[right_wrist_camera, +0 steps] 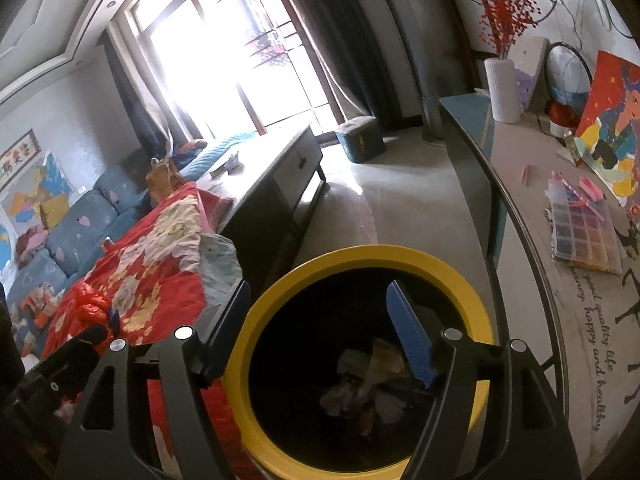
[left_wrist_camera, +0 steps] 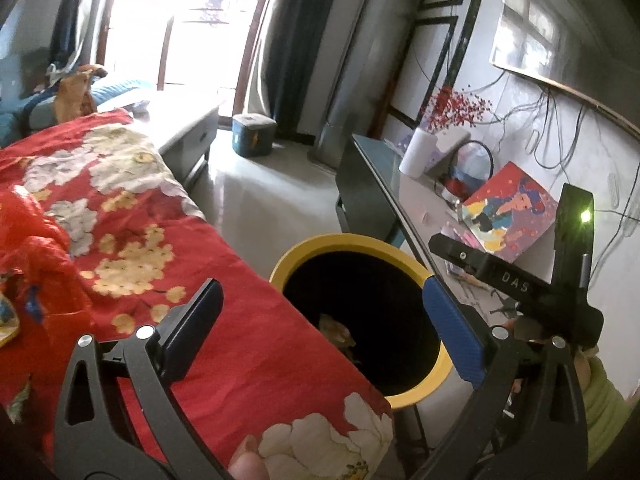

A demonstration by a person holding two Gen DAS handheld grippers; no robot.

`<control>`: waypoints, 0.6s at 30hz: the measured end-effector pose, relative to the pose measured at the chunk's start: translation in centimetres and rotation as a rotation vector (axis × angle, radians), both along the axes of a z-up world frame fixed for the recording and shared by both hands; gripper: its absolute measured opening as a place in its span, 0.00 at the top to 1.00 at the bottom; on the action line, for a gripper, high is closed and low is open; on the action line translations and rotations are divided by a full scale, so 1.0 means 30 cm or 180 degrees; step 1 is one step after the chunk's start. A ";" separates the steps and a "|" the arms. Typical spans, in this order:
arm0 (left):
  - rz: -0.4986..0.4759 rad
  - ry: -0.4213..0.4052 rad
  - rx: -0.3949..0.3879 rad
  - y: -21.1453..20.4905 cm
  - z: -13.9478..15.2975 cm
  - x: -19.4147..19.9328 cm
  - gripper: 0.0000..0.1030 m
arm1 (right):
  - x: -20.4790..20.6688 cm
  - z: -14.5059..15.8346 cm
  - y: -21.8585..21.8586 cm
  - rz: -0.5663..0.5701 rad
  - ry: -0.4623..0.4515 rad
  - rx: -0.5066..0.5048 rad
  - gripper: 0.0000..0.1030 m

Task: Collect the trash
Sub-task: 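Move both open tools back to the trash on the bed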

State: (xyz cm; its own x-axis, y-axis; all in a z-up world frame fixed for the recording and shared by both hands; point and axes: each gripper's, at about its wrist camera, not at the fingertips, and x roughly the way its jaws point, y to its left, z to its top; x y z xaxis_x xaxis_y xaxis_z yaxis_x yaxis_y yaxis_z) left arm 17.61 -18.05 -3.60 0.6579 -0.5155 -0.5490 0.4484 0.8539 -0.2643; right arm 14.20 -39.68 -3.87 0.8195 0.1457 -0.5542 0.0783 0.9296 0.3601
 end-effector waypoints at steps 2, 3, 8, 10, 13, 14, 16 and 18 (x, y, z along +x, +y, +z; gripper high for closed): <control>0.0041 -0.0026 -0.0003 0.013 0.010 -0.009 0.11 | -0.003 0.009 0.014 0.0030 -0.0023 -0.0017 0.32; 0.0062 -0.0039 -0.0007 0.023 0.015 -0.015 0.11 | -0.004 0.014 0.022 0.0042 -0.0035 -0.0024 0.31; 0.0170 -0.0152 -0.0003 0.069 0.043 -0.046 0.11 | -0.012 0.040 0.063 0.0130 -0.0093 -0.0048 0.30; 0.0203 -0.0176 -0.0015 0.090 0.050 -0.058 0.11 | -0.015 0.049 0.080 0.0169 -0.0113 -0.0064 0.30; 0.0264 -0.0217 -0.0027 0.119 0.061 -0.074 0.11 | -0.018 0.062 0.105 0.0217 -0.0142 -0.0087 0.29; 0.0282 -0.0230 -0.0033 0.129 0.065 -0.076 0.11 | -0.018 0.067 0.114 0.0235 -0.0153 -0.0094 0.29; 0.0324 -0.0250 -0.0047 0.154 0.071 -0.083 0.11 | -0.021 0.076 0.134 0.0276 -0.0169 -0.0116 0.28; 0.0379 -0.0270 -0.0058 0.176 0.076 -0.089 0.11 | -0.023 0.084 0.151 0.0312 -0.0183 -0.0134 0.28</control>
State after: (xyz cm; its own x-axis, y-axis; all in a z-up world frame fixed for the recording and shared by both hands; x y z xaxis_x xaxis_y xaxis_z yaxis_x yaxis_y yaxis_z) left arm 14.94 -12.77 -1.31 0.7587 -0.4403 -0.4801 0.3655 0.8978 -0.2457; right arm 13.50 -35.14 -1.33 0.8330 0.2043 -0.5141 -0.0334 0.9462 0.3218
